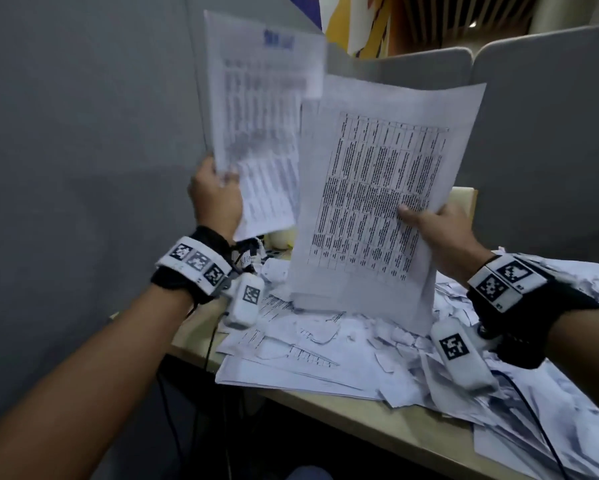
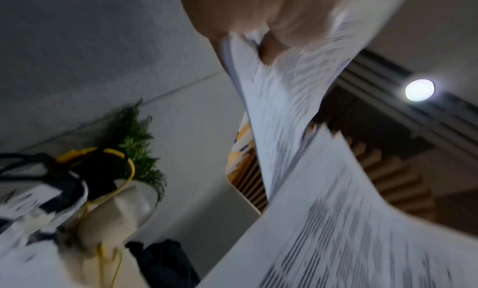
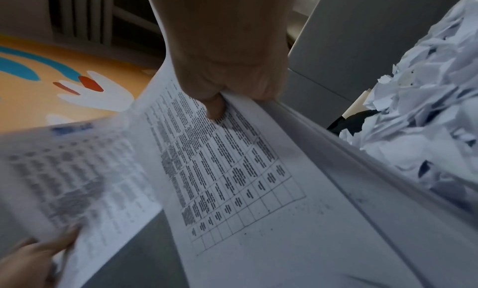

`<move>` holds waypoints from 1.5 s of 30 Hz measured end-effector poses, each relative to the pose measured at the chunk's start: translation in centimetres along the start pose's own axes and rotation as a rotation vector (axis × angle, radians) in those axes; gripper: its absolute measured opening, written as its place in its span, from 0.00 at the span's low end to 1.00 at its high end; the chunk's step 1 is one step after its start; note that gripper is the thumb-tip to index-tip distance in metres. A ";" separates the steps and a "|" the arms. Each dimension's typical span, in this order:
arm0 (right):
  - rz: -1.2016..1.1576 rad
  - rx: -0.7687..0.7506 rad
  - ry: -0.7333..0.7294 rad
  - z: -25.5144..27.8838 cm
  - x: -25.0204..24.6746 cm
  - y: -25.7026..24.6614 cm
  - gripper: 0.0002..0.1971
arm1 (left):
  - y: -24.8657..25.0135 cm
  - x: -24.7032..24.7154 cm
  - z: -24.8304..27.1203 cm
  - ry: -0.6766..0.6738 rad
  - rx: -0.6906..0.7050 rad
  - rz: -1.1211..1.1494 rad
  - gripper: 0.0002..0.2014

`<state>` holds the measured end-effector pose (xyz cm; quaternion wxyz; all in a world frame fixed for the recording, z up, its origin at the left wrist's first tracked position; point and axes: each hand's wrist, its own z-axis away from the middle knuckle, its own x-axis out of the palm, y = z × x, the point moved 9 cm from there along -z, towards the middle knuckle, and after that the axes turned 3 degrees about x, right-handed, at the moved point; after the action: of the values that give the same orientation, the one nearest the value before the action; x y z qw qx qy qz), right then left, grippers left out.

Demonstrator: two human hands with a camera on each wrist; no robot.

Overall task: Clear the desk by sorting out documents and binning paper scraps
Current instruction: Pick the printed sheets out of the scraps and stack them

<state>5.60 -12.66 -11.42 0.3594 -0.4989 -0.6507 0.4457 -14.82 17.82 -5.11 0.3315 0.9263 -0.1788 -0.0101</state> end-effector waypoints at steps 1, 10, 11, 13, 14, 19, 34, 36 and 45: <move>-0.001 -0.010 0.009 -0.1 -0.2 0.0 0.12 | 0.4 -1.3 -0.8 0.069 0.015 0.004 0.09; -0.040 -0.072 0.025 0.0 -0.2 -0.1 0.05 | 1.3 -5.0 -1.2 0.324 0.100 0.260 0.25; -0.038 -0.078 0.015 0.2 0.0 0.0 0.05 | 1.5 -4.4 -0.7 0.285 0.106 0.274 0.25; -0.040 -0.095 -0.034 0.6 0.6 -0.3 0.03 | 0.8 -2.3 0.5 0.149 0.054 0.262 0.23; -0.049 -0.101 -0.061 0.8 0.9 -0.4 0.03 | 0.0 -1.1 1.2 0.079 0.021 0.210 0.23; -0.145 -0.090 -0.132 1.0 1.8 -0.2 0.04 | -2.3 2.9 4.6 -0.268 0.034 0.019 0.14; -0.036 -0.154 -0.355 3.0 4.6 -1.2 0.12 | -7.1 9.1 9.1 -0.575 -0.565 0.442 0.41; -0.035 -0.180 -0.347 3.2 4.6 -1.9 0.11 | -5.9 9.2 7.9 -0.587 -0.506 0.472 0.39; -0.114 -0.206 -0.278 2.5 4.2 -3.2 0.28 | -3.4 8.2 5.7 -0.655 -0.448 0.359 0.18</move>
<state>1.23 -9.53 -9.24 0.2379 -0.4288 -0.7635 0.4203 -6.81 13.98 -10.83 0.4466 0.7336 -0.4260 -0.2843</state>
